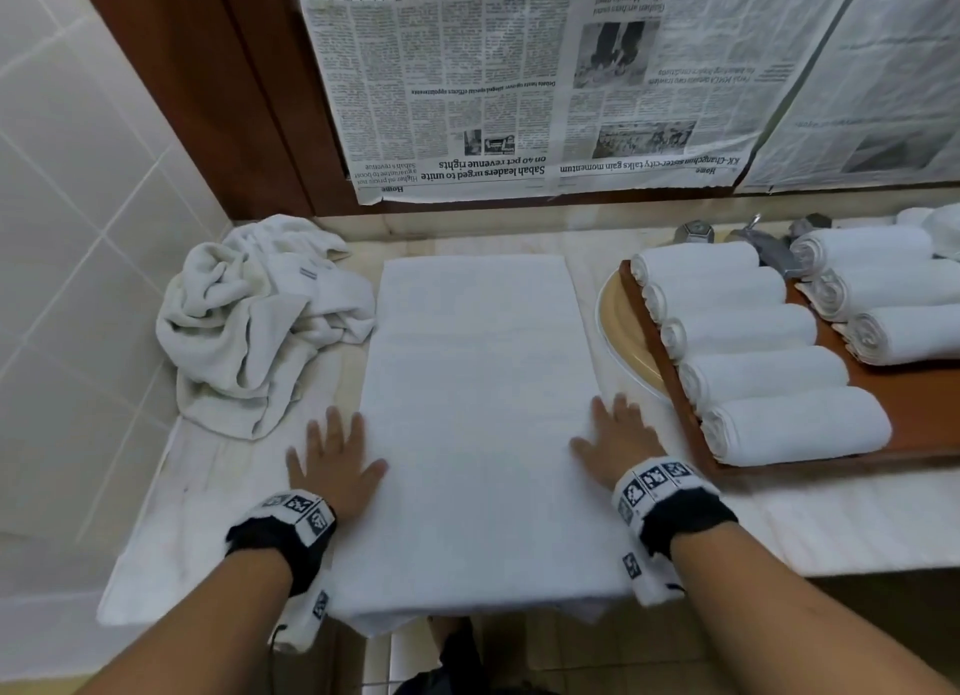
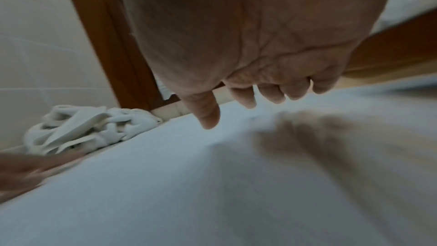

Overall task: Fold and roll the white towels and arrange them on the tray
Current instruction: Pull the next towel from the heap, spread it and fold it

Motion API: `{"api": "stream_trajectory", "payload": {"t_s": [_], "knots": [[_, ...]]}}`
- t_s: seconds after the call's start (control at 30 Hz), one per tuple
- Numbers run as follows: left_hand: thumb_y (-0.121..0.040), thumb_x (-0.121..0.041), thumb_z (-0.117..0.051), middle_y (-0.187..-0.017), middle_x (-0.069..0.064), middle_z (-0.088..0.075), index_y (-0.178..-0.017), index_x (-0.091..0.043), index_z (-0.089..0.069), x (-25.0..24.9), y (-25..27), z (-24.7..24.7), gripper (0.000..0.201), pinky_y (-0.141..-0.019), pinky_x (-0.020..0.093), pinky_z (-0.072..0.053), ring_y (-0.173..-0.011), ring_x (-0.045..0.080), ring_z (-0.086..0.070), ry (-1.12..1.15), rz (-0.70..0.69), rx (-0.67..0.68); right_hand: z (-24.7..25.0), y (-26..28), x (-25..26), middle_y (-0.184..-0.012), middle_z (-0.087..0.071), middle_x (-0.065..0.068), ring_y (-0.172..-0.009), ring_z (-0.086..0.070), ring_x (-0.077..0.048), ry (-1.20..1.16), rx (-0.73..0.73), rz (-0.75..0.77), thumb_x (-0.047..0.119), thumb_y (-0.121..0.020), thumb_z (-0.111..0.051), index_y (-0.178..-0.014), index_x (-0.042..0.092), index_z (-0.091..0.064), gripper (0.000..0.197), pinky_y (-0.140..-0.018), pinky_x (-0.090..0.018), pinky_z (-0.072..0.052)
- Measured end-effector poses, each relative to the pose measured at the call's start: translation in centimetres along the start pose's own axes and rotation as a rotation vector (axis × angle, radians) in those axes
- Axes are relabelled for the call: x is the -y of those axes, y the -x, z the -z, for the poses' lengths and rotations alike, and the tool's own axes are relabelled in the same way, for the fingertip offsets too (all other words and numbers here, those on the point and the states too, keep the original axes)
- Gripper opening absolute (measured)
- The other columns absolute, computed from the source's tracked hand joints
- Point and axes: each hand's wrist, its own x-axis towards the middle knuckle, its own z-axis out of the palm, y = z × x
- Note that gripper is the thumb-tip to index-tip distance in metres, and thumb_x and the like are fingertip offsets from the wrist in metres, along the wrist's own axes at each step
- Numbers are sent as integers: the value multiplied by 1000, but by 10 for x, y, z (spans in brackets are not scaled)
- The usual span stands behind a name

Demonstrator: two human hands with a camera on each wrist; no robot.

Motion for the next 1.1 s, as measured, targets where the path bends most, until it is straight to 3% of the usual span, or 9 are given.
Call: {"api": "stream_trajectory", "payload": {"t_s": [0.2,0.3,0.4,0.53,0.63,0.77,0.83,1.0,1.1], "knots": [[-64,-86,4,-155,-2,33,-156,-30,9,-72,-14,11,108,-119,49,3,-148,26,22,27,-479,120,-13,-10,81,-163,22,-4,-152,14,-26,27,91,438,48,-102,-41,-159,26,1,74,-122,-45,0],[-63,-85,0,-160,2,27,-155,-29,10,-37,-42,20,109,-119,49,-2,-150,28,16,-28,-352,131,-9,-35,49,-161,29,-2,-152,17,-26,72,108,297,51,-101,-39,-158,28,10,78,-121,-50,-1],[-96,-64,-21,-161,2,24,-156,-26,10,5,-69,33,77,-120,50,-4,-150,29,15,77,-128,1,14,-57,24,-163,23,-9,-153,11,-28,22,6,72,49,-102,-37,-159,22,7,77,-122,-49,-5],[-71,-72,1,-161,1,24,-157,-25,3,-43,-79,50,98,-119,49,-2,-149,27,17,93,-399,-45,24,-66,75,-163,20,-11,-152,13,-29,-63,-31,259,42,-104,-39,-159,17,1,73,-122,-44,0],[-77,-74,-4,-161,0,24,-157,-26,2,-77,-86,47,93,-119,46,2,-149,25,19,40,-549,55,14,-75,93,-163,24,-5,-152,16,-26,-39,73,383,45,-103,-42,-159,22,2,75,-121,-44,1],[-86,-78,-5,-160,3,27,-155,-28,11,-46,-134,61,87,-119,45,-4,-151,26,14,-15,-284,42,37,-112,53,-162,27,-3,-152,12,-24,5,51,159,48,-103,-38,-159,24,8,76,-122,-48,-6],[-100,-60,-22,-161,6,24,-156,-20,10,-45,-154,81,76,-121,46,-11,-152,28,5,28,-201,10,56,-125,50,-164,20,-6,-153,7,-24,-46,12,79,44,-103,-39,-159,20,2,73,-123,-44,-12],[-105,-41,-31,-162,7,20,-157,-19,4,-96,-146,86,66,-120,44,-3,-151,28,10,28,-473,-45,54,-133,102,-164,22,-6,-153,11,-26,-30,37,337,45,-103,-41,-159,23,0,73,-122,-44,-4],[-103,-50,-29,-161,8,23,-157,-18,9,-73,-163,77,73,-120,42,-2,-151,29,12,-48,-378,-8,53,-145,85,-162,27,-2,-152,15,-25,55,96,285,47,-103,-39,-158,27,7,75,-121,-47,-5]]}}
